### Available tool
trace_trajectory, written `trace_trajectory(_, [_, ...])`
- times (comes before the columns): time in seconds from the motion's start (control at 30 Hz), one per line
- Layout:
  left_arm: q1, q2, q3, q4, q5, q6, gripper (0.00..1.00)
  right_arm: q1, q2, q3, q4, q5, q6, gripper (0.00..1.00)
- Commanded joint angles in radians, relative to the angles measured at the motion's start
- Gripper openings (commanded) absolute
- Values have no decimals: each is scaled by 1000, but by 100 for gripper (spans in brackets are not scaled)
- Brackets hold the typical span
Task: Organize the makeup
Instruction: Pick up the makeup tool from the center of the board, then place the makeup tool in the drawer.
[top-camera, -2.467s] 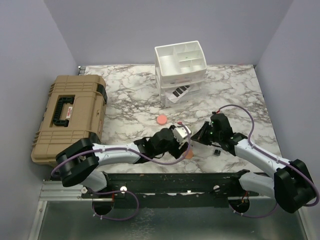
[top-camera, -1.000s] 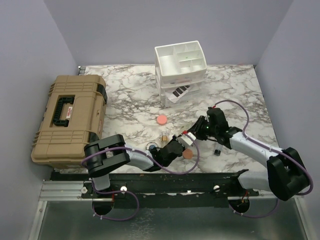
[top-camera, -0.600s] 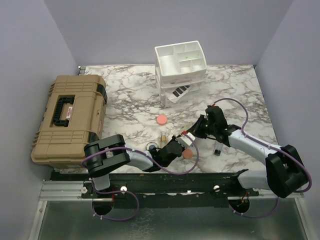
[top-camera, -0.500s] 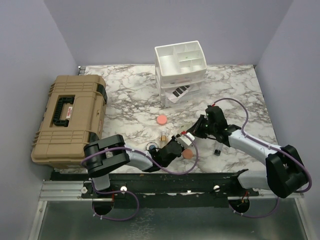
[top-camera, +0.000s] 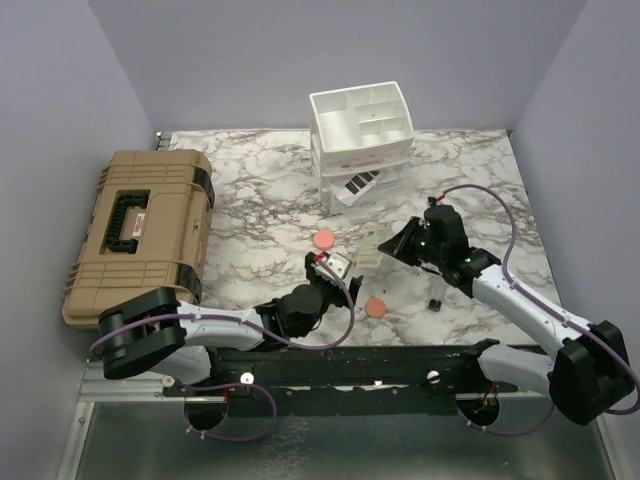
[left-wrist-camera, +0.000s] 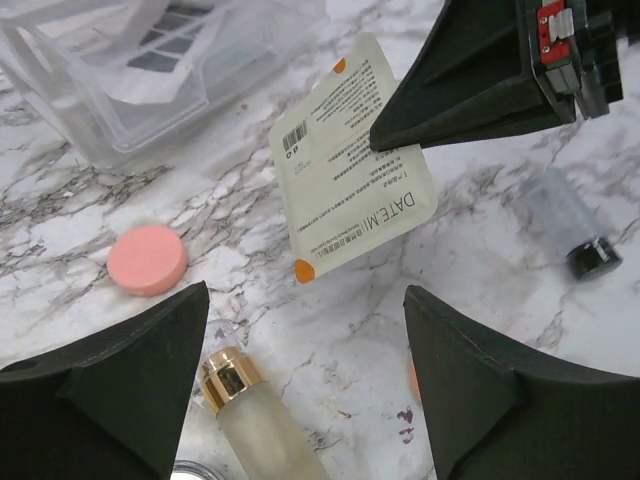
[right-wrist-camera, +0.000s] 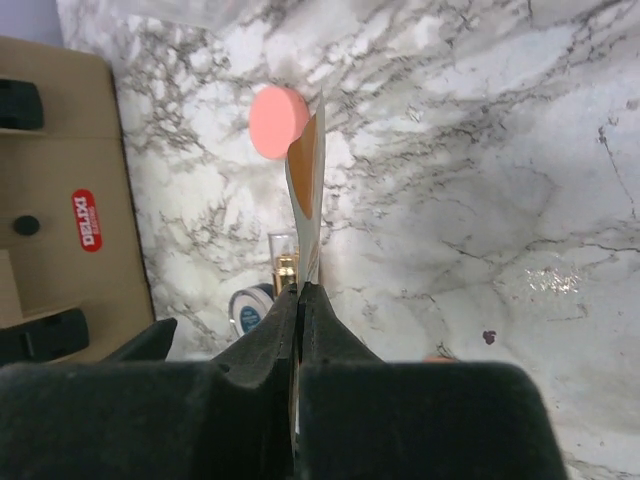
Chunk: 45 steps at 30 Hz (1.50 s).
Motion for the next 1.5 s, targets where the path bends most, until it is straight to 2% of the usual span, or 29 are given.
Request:
trace_trajectory(0.0, [9, -120, -54, 61, -72, -76, 82, 2, -43, 99, -30, 99, -34, 1])
trace_trajectory(0.2, [70, -251, -126, 65, -110, -179, 87, 0, 5, 278, -42, 259, -23, 1])
trace_trajectory(0.4, [104, -314, -166, 40, -117, -264, 89, -6, 145, 424, -69, 299, 91, 1])
trace_trajectory(0.73, [156, -350, -155, -62, -99, -334, 92, -16, 223, 395, 8, 324, 349, 1])
trace_trajectory(1.0, [204, -372, -151, -141, -79, -376, 92, -41, 342, 457, -17, 318, 450, 1])
trace_trajectory(1.13, [212, -379, -148, -155, -73, -383, 92, -53, 393, 464, 26, 306, 482, 1])
trace_trajectory(1.23, [215, -379, -144, -170, -73, -383, 92, -56, 415, 472, 40, 343, 506, 1])
trace_trajectory(1.33, [219, -376, -142, -175, -76, -391, 92, -55, 436, 443, 147, 346, 515, 1])
trace_trajectory(1.47, [221, -374, -132, -188, -67, -391, 92, -60, 475, 480, 126, 414, 536, 1])
